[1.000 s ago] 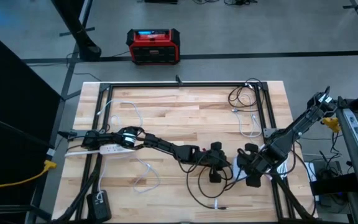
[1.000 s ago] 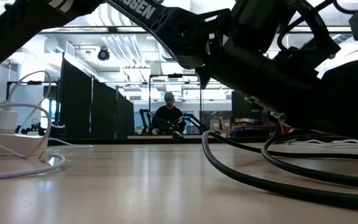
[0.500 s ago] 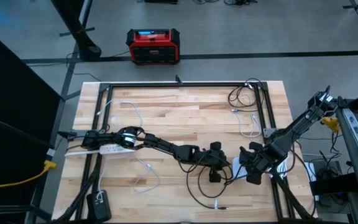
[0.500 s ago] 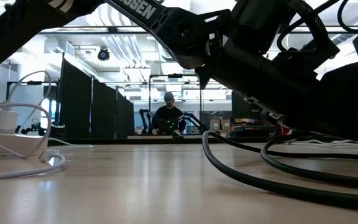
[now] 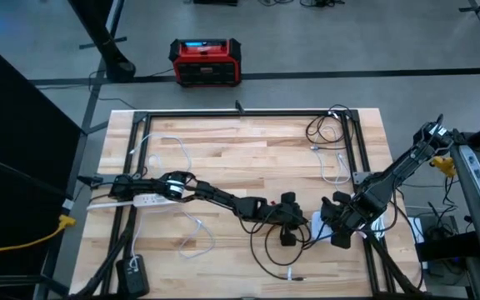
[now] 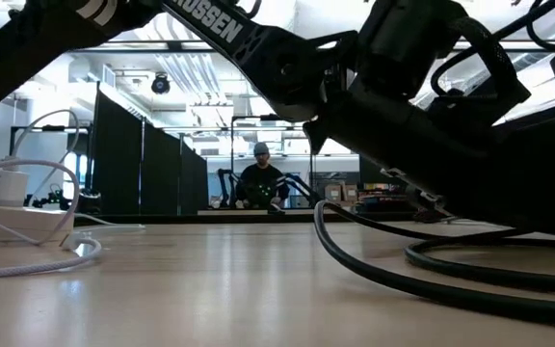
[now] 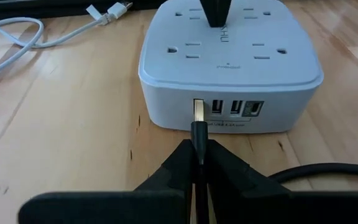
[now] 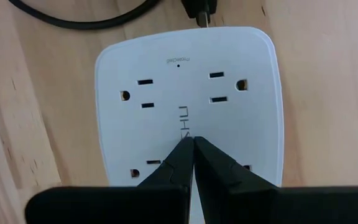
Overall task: Insert USB
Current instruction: Insert the bottom black charger cable into the right white outlet extension
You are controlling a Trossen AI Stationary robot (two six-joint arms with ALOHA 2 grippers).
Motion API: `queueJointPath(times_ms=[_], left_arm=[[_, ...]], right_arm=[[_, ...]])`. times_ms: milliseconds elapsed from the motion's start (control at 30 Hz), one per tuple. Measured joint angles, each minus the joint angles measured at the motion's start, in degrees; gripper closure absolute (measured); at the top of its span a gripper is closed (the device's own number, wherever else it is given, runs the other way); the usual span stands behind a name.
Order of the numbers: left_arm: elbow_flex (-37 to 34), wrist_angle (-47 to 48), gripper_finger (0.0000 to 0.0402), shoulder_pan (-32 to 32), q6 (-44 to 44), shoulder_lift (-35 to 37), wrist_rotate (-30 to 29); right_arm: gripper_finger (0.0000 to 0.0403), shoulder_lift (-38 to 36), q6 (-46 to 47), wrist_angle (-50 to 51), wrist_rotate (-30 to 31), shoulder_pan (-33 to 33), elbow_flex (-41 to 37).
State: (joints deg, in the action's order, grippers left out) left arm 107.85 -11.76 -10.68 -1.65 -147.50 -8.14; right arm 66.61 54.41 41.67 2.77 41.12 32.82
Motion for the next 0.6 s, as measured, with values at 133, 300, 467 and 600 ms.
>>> queueJointPath(times_ms=[133, 300, 467, 600], left_arm=[[0.04, -0.41, 0.038, 0.02, 0.98, 0.0, -0.12], [1.09, 0.38, 0.038, 0.29, 1.12, 0.0, 1.17], [2.89, 3.35, 0.038, 0.59, 1.91, 0.0, 2.24], [5.2, 7.53, 0.038, 0.88, 2.98, 0.0, 3.53]], right_arm=[[0.0403, 0.09, -0.32, -0.55, -0.04, 0.0, -0.04], [0.0403, 0.09, -1.14, -1.32, -0.26, -0.05, -0.09], [0.0403, 0.17, -1.77, -2.25, -0.22, -0.11, -0.15], [0.0403, 0.2, -2.01, -2.61, 0.22, -0.11, -0.2]])
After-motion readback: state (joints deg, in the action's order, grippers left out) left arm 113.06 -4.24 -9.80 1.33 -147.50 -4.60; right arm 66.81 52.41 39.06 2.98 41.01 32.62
